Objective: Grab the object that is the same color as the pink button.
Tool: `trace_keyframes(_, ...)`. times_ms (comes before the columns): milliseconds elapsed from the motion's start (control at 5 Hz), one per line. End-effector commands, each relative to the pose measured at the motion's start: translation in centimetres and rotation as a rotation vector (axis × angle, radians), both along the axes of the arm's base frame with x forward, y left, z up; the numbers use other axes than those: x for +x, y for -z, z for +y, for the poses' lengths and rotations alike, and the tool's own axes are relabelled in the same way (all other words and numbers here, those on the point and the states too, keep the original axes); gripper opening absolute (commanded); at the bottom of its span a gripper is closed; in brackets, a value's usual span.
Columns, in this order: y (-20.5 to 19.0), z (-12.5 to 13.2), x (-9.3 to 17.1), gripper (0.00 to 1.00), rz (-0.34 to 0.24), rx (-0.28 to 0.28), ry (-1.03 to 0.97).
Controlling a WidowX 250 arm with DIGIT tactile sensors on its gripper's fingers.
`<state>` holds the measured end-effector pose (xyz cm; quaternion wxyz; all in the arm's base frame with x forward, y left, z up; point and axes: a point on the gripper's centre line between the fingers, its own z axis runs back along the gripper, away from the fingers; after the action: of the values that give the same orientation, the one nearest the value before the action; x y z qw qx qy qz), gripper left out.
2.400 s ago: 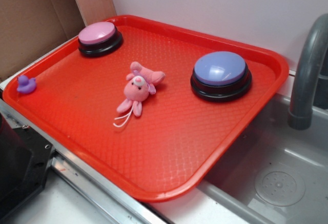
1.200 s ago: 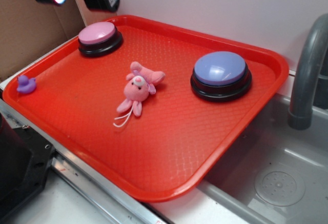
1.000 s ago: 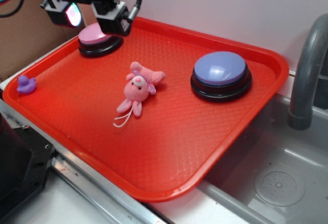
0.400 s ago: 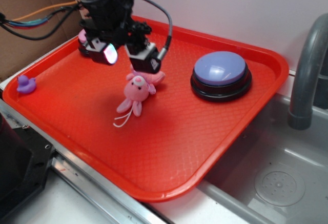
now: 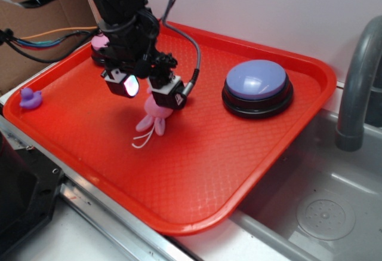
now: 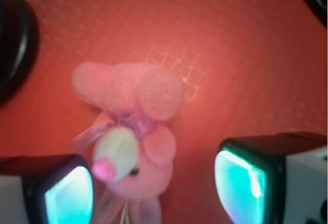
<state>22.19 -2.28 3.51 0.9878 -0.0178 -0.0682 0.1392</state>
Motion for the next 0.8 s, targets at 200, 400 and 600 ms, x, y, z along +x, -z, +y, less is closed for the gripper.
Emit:
trace_keyframes(200,1.5,-0.1,2.1,0.00,-0.051,-0.063,-0.006)
trace_keyframes(400,-1.8,0.4,1.7,0.00,-0.090,-0.029,-0.010)
trace_keyframes(600,-6.8,1.5,0.4,0.00,-0.103,0.008,0.020)
